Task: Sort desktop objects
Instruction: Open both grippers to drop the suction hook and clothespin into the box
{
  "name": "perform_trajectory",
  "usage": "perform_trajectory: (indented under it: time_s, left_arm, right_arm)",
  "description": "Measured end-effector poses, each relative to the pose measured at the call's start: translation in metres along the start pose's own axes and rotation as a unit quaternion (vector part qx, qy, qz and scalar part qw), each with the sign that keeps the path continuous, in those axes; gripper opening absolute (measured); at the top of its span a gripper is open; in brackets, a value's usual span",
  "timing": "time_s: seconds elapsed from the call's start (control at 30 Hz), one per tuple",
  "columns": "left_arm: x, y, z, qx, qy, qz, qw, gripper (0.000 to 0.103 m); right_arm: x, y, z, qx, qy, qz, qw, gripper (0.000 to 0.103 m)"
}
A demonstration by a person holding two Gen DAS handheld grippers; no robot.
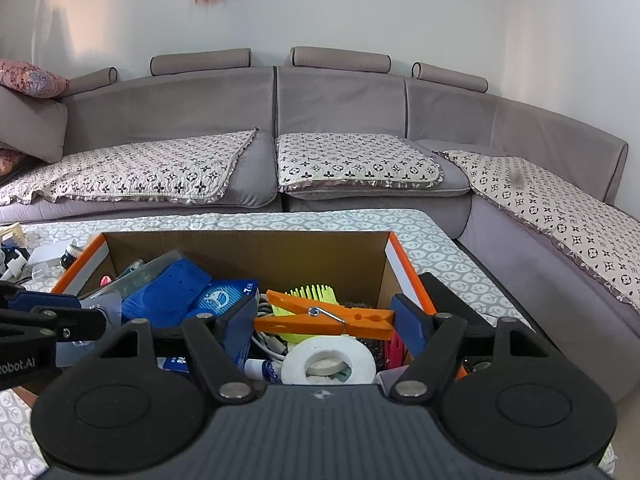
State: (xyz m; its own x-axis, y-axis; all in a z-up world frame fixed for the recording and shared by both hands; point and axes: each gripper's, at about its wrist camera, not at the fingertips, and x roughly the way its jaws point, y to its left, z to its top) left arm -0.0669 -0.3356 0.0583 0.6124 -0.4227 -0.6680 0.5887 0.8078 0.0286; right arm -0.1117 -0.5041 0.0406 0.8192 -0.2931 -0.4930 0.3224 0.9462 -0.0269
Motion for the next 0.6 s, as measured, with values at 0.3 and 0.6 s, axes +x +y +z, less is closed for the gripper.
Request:
perform_trajectory:
  time_s: [0.3, 0.6]
  left_arm:
    - [-0.002, 0.002, -0.001, -0.001, -0.016, 0.003, 0.9999, 0.075]
    - [-0.012, 0.008, 0.0, -0.016, -0.04, 0.019, 0.9989, 0.103]
  right_arm:
    - [0.002, 0.002, -0.004, 0.003, -0.006, 0.005, 1.0, 0.103]
    - [-0.002, 0.005, -0.001, 0.008, -0.019, 0.001, 1.0, 0.103]
